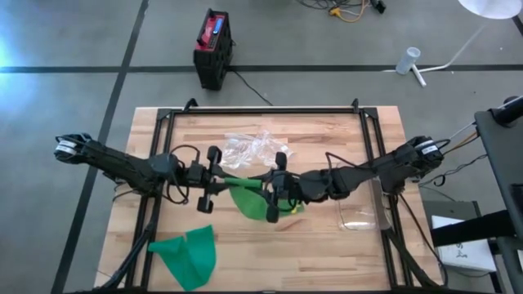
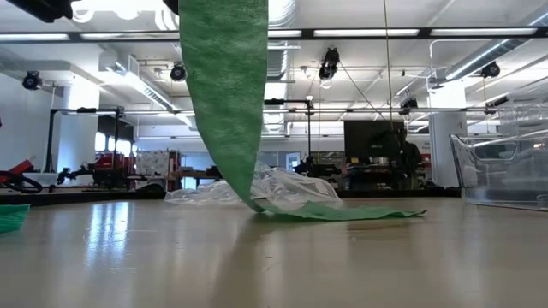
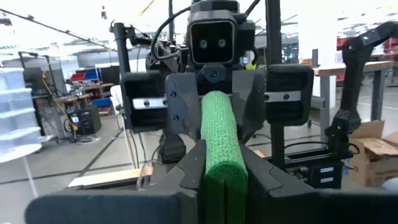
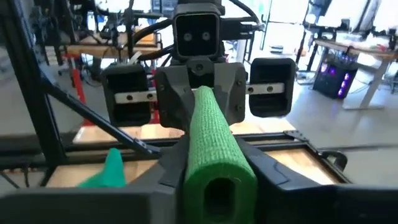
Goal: Roll bandage
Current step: Roll the green bandage
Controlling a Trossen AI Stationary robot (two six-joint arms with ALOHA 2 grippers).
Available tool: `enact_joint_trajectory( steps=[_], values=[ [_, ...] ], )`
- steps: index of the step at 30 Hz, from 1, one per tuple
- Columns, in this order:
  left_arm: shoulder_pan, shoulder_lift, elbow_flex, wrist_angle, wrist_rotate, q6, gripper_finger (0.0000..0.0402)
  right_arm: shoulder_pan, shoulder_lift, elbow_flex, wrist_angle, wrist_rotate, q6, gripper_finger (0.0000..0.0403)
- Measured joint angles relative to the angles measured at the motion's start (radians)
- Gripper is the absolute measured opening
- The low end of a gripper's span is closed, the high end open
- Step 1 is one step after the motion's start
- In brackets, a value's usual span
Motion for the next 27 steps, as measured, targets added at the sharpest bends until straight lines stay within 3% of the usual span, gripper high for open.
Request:
enact_joint_trajectory(
  steps=[7, 18, 27],
  values=[
    [0.0, -0.02, 0.0, -0.014, 0.002, -0.17, 0.0096, 0.0, -0.002, 0.0, 0.006, -0.003, -0.195, 0.0029],
    [0.002, -0.07, 0.0, -0.036, 0.048, -0.411, 0.0205, 0.03, -0.005, 0.0, -0.007, 0.002, -0.664, 0.0042],
    [0.002, -0.037, 0.0, -0.06, 0.075, -0.483, 0.0239, 0.035, -0.004, 0.0, -0.016, 0.04, -0.912, 0.0037]
  ],
)
